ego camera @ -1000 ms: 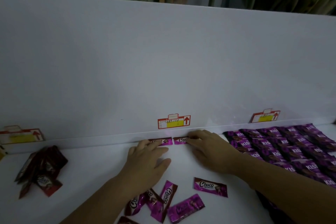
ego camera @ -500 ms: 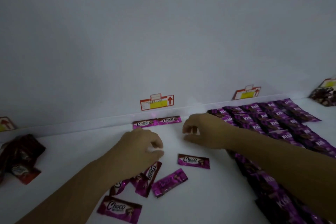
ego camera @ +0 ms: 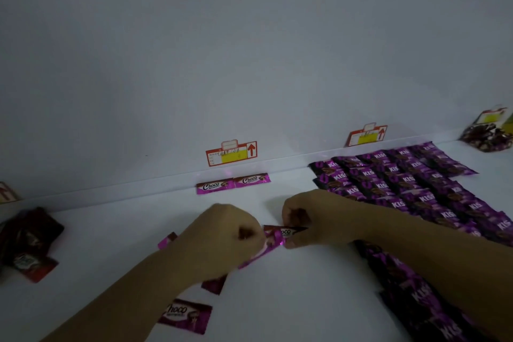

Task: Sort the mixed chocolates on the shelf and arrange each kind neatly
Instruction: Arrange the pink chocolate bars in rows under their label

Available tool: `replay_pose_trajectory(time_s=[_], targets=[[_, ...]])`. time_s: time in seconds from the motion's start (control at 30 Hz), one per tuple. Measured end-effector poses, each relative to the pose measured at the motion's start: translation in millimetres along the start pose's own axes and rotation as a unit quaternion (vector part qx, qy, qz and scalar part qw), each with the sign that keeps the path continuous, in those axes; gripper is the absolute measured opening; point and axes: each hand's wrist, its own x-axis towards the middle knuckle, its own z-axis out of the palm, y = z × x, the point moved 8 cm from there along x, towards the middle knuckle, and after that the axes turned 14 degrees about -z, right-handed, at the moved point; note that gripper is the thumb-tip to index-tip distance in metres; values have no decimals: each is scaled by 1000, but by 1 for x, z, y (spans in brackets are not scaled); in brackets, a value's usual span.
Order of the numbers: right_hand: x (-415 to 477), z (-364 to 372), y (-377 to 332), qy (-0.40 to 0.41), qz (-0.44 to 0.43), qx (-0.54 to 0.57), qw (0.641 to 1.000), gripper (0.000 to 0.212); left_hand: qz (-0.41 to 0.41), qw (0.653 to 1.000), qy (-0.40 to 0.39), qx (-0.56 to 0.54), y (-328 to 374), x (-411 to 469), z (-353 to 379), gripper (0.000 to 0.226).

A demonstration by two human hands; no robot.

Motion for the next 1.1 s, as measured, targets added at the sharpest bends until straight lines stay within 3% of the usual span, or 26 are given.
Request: replay_pose_trajectory(time_s=[0.13, 0.3, 0.53, 0.7, 0.8, 0.9, 0.97, 1.1], targets=[[0, -3, 2, 19, 20, 15, 1000, 27, -97, 975, -2, -201, -31, 11, -25, 15], [1, -4, 1, 19, 31, 30, 999, 23, -140, 961, 19, -236, -51, 15, -31, 13], [6, -6, 4, 30, 38, 5, 999, 25, -146, 972, 82, -163, -69, 21, -38, 12], [24, -12, 9, 57, 36, -60, 996, 25, -139, 973, 152, -108, -74, 24, -39, 26], [34, -14, 12, 79, 32, -70, 994, 26, -99, 974, 200, -41, -63, 17, -46, 21], [36, -16, 10, 99, 21, -90, 991, 33, -58, 978, 169, 103, -45, 11, -31, 27], [34, -15, 2, 103, -9, -128, 986, 27, -76, 970, 157, 172, -43, 9, -22, 33], [30, -8, -9, 112, -47, -145, 982, 25, -104, 955, 144, 236, -47, 11, -19, 42]])
